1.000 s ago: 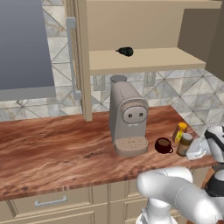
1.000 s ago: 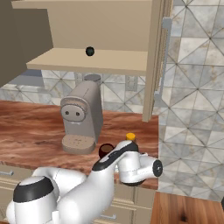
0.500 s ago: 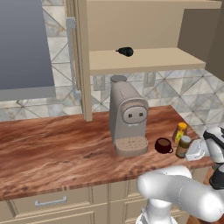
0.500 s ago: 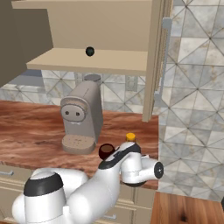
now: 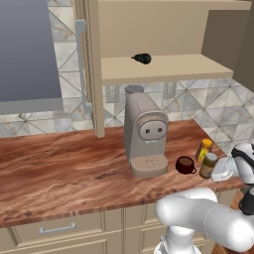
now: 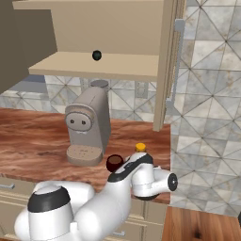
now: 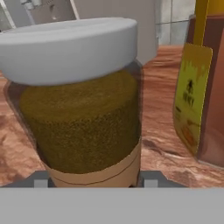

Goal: Pick the cinnamon and honey bottle from the cabinet and place them next to the mug.

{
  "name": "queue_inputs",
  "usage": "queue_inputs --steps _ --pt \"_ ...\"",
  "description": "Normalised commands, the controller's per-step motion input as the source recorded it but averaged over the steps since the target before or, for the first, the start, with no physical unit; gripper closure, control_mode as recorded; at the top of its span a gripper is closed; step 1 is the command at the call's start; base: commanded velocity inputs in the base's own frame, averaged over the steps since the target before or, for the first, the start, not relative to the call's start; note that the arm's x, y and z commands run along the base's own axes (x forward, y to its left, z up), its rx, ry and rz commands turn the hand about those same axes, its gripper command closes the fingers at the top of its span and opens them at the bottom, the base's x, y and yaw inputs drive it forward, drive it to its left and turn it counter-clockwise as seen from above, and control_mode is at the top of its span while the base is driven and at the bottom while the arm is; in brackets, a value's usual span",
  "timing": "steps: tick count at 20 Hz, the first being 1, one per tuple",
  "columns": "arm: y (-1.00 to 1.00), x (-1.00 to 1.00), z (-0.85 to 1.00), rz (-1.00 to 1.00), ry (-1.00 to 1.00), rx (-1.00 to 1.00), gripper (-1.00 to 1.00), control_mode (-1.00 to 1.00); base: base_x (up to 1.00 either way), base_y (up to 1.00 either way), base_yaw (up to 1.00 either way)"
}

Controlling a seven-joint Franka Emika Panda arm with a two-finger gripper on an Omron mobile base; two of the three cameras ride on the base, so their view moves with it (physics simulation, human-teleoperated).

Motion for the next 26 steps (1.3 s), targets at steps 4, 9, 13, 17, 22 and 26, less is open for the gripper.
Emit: queue_inputs --steps 4,9,13,17,22,26 --pt "0.00 0.00 0.00 0.00 0.00 0.00 -1.00 -1.00 0.00 0.00 0.00" --pt "0.00 0.00 0.00 0.00 0.00 0.00 -1.00 -1.00 0.00 0.00 0.00" --pt "0.00 -0.02 0.00 0.00 -0.03 0.00 -1.00 -1.00 0.00 0.00 0.00" --pt "0.00 -0.38 0.19 0.00 -0.08 0.00 -1.00 -1.00 0.00 0.00 0.00" --pt "0.01 -0.40 0.67 -0.04 -0.15 0.01 -1.00 -1.00 0.00 0.00 0.00" --pt "0.26 -0.28 0.96 -0.04 -0.09 0.00 -1.00 -1.00 0.00 0.00 0.00"
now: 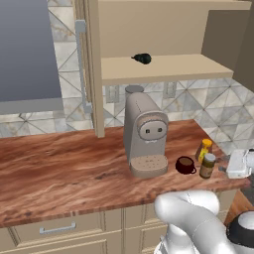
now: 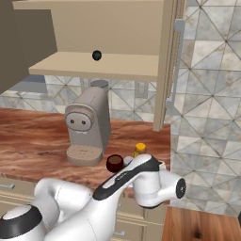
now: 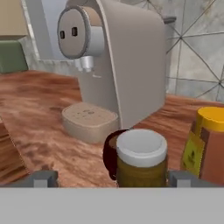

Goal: Pick the cinnamon and honey bottle from the cabinet and place them next to the mug.

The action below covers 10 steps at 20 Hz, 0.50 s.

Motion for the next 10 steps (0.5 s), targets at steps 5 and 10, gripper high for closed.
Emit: queue_inputs --steps 5,10 --pt "0.47 -0.21 0.83 -0.05 -0.01 0.00 -1.00 -1.00 0.00 0.00 0.00" --pt "0.78 -0.02 0.90 -0.12 0.00 0.00 -1.00 -1.00 0.00 0.00 0.00"
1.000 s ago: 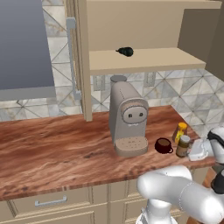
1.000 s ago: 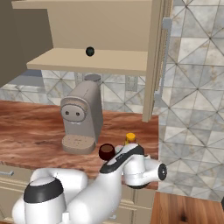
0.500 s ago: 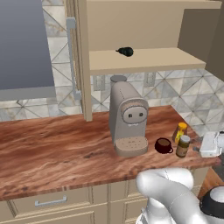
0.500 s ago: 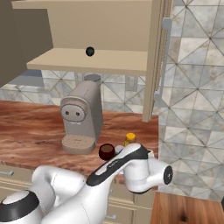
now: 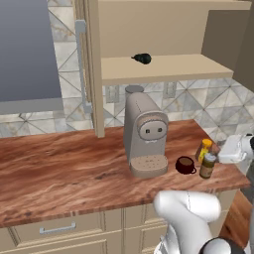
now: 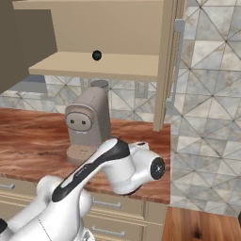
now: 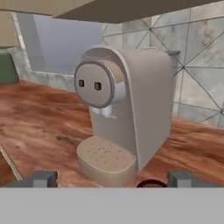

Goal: Pick the cinnamon and honey bottle from the cabinet and place them next to the mug.

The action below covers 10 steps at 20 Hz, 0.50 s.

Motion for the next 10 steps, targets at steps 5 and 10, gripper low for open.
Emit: queue_inputs --steps 5,10 --pt "0.76 0.00 1.00 -0.16 0.00 -0.02 -1.00 -1.00 0.00 0.00 0.00" --pt "0.56 0.00 1.00 -0.16 0.00 -0.01 -1.00 -1.00 0.00 0.00 0.00"
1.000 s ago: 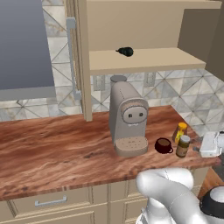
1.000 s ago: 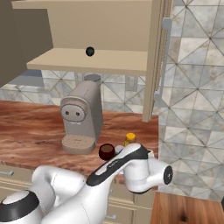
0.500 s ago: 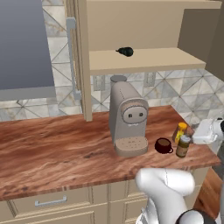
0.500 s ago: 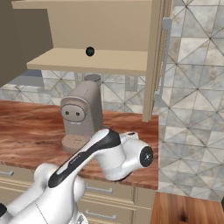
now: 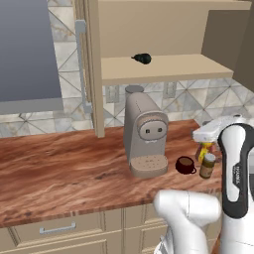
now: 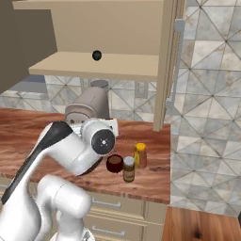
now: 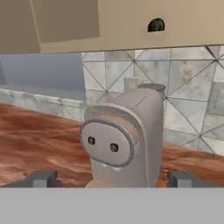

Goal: Pick the cinnamon and honey bottle from the cabinet and place them next to the mug.

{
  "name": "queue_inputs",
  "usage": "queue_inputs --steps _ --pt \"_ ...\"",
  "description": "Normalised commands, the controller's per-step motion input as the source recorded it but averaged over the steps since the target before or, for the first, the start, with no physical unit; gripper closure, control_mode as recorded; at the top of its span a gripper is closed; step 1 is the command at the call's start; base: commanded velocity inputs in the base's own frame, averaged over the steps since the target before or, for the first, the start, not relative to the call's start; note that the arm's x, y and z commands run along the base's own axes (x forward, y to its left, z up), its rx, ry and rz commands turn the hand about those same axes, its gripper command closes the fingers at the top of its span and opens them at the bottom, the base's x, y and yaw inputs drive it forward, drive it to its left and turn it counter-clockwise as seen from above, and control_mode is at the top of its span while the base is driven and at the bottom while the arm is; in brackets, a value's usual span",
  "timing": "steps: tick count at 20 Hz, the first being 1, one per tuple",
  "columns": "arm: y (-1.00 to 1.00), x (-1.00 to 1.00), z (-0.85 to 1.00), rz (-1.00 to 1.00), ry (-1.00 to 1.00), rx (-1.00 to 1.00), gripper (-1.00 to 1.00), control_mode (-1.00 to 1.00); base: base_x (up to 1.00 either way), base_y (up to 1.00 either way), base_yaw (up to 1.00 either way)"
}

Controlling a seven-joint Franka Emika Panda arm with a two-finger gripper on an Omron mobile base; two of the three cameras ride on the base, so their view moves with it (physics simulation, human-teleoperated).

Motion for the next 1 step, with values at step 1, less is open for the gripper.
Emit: queue_inputs --steps 1 --pt "0.44 0.00 1.00 -0.12 0.02 0.00 -1.00 -1.00 0.00 0.00 0.00"
